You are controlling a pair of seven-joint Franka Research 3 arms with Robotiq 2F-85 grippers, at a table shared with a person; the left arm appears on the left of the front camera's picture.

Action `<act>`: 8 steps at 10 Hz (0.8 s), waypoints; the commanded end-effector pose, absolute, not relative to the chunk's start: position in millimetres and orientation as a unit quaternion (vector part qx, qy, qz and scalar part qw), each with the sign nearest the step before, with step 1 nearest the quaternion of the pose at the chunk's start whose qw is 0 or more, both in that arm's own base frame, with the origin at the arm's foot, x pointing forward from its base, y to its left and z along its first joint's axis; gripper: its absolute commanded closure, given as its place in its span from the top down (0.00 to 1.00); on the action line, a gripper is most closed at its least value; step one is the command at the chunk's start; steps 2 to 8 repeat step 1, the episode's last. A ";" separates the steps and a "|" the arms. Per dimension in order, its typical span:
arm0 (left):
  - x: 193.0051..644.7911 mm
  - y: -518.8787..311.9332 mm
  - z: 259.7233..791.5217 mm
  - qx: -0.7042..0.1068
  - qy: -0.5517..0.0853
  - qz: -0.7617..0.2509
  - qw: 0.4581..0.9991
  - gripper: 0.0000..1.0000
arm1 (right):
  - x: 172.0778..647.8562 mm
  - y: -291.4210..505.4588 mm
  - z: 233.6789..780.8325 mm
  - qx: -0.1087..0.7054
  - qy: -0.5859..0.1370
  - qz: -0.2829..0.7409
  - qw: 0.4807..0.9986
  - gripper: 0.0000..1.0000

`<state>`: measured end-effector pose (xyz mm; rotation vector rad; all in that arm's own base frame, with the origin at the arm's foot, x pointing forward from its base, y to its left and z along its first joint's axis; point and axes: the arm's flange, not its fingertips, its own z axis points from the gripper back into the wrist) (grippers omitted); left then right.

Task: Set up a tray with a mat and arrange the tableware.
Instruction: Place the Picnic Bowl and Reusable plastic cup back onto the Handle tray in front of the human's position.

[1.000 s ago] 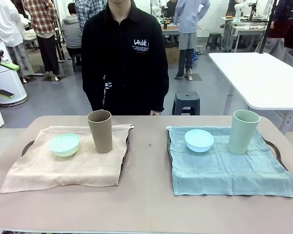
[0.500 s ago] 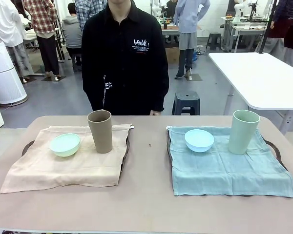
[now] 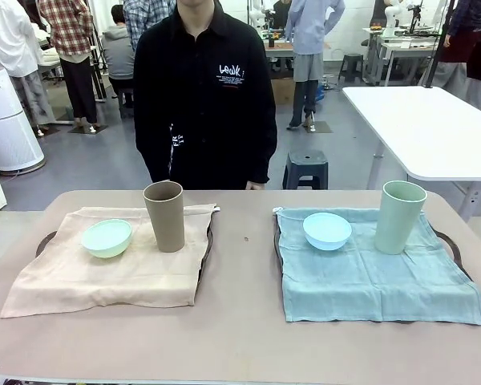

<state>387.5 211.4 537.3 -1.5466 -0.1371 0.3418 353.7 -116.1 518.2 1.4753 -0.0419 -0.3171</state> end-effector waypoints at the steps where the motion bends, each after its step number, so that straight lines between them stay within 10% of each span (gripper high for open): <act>1: 388.3 211.0 541.3 -0.695 -0.073 0.155 0.699 1.00 | 352.9 -117.6 518.6 0.668 -0.022 -0.137 0.731 1.00; 8: 388.3 211.0 541.3 -0.695 -0.073 0.155 0.699 1.00 | 352.9 -117.6 518.6 0.668 -0.022 -0.137 0.731 1.00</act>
